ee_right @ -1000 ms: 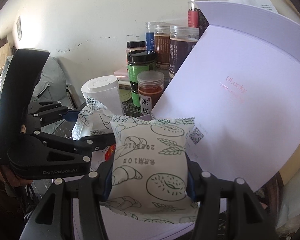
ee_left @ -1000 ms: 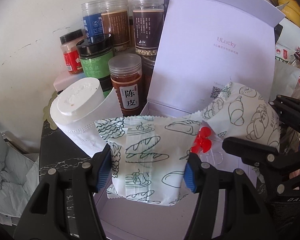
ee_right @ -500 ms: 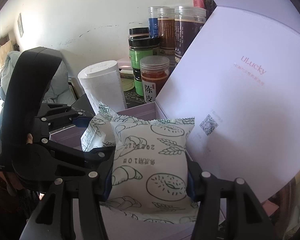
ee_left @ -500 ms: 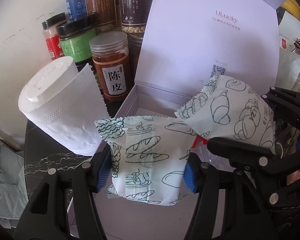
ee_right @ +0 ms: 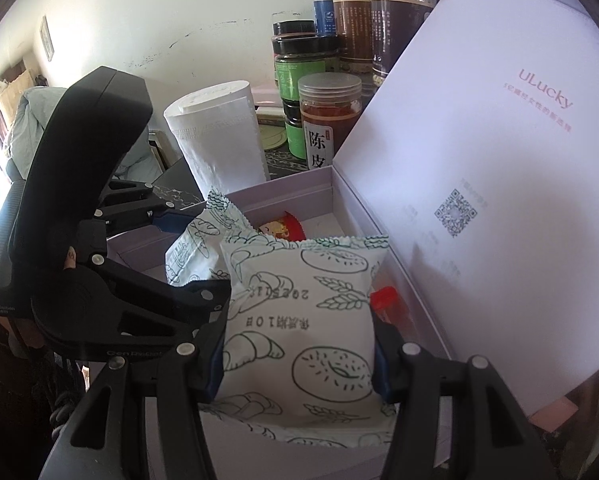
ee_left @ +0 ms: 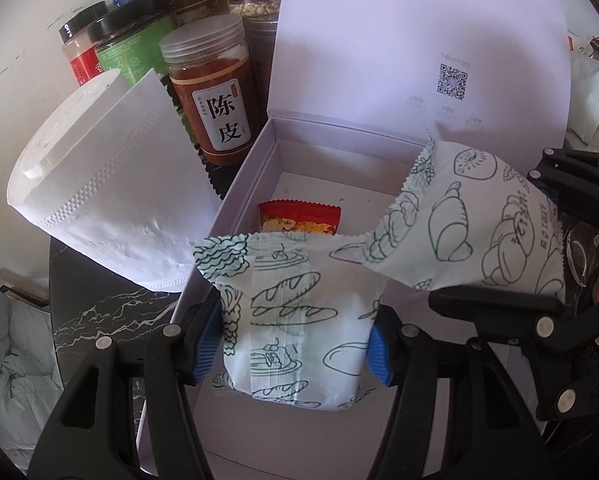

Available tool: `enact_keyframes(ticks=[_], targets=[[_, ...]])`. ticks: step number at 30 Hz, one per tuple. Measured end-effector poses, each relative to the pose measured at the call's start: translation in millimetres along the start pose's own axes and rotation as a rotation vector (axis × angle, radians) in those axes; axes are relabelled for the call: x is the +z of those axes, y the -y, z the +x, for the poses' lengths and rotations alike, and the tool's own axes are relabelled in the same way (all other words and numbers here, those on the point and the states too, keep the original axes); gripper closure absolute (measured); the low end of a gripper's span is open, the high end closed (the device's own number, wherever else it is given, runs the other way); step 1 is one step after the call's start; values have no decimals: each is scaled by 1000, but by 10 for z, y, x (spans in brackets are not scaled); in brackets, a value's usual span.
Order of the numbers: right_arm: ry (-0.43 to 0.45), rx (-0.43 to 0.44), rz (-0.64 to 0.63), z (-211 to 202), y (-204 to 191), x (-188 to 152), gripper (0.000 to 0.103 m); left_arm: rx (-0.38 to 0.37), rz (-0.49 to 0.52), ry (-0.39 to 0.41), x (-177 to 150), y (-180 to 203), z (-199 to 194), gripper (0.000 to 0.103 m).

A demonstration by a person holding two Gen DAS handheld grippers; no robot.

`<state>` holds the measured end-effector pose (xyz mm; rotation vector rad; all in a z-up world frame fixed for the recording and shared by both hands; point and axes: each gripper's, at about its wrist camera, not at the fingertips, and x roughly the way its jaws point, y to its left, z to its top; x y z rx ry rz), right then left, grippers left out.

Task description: Organize objects

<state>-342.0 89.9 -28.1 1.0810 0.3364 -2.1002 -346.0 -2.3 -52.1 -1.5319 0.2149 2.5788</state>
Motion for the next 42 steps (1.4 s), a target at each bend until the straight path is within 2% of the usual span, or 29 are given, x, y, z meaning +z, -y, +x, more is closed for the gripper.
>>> enact_keyframes(ticks=[12,24,34,39,42], targets=[[-31,-14,103,-19,58,-139,46,-14,4,-31,-63,66,3,44],[-69,36,177,48,57,-279,45,-19,-15,-72,-156,55,25,44],[-100,14,173,88,80,-300,44,-7,4,-75,-115,41,98,36],[-113,-50,174,44,60,-270,40,0,13,-92,-111,55,101,35],[-112,-55,161,24,24,-269,40,13,13,-93,-118,54,75,33]])
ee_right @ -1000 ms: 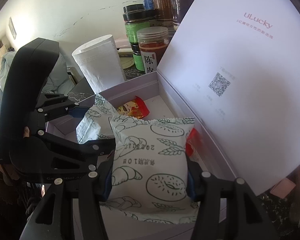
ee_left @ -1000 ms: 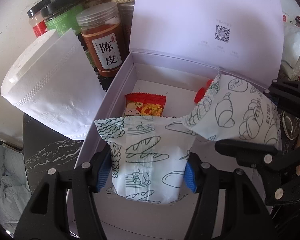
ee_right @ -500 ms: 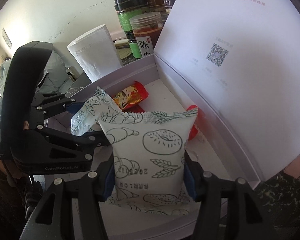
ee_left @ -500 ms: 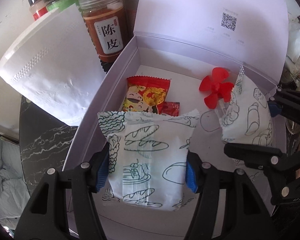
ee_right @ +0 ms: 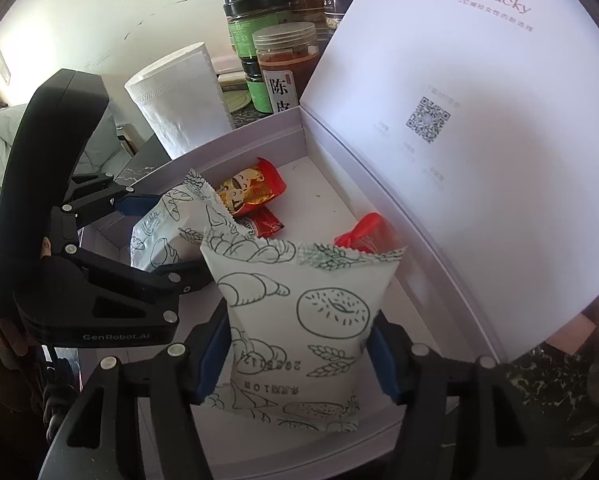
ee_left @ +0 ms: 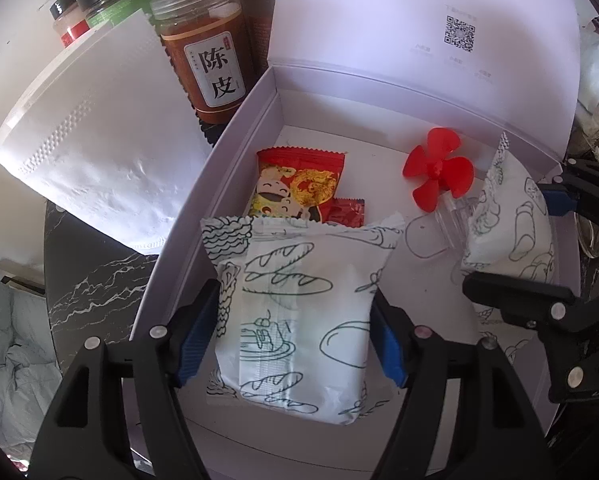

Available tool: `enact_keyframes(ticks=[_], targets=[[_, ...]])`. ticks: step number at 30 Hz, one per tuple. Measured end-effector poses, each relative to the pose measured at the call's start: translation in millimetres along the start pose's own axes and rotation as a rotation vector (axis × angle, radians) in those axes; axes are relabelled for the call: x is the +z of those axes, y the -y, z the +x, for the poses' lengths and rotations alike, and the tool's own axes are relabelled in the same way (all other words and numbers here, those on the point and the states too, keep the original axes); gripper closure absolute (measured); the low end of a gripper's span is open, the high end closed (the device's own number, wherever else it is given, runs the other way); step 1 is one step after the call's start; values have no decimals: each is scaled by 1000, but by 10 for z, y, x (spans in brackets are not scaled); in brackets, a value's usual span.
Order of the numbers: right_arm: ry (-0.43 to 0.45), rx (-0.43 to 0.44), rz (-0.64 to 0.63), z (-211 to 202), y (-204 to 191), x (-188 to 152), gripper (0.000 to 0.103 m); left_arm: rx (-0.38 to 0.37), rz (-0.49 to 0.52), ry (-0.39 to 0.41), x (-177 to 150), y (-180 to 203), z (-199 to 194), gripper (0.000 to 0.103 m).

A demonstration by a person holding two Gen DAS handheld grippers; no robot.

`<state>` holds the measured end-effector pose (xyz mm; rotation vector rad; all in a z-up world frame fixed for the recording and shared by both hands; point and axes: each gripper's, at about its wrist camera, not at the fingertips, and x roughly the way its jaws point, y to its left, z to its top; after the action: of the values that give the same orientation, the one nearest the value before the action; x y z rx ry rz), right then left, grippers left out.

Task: Organize objects
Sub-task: 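Open both tools to release the white bread packets in the box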

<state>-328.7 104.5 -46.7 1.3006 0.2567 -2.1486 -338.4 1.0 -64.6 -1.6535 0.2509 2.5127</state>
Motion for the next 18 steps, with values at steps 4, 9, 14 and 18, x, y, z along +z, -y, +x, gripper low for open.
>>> enact_keyframes(ticks=[4,9,14,18], targets=[[8,-16,-9,-16,-37,-19,39,26,-15,21,-2,-2,-86,27],[20,-26,-21,-36,-61,-36,35,36,-8,82,-30,8,-194,22],[43,-28,-46,-99,-94,-27,32,42,9,103,-73,14,-242,21],[55,-47,-55,-166,-98,-27,30,49,20,110,-110,16,-271,21]])
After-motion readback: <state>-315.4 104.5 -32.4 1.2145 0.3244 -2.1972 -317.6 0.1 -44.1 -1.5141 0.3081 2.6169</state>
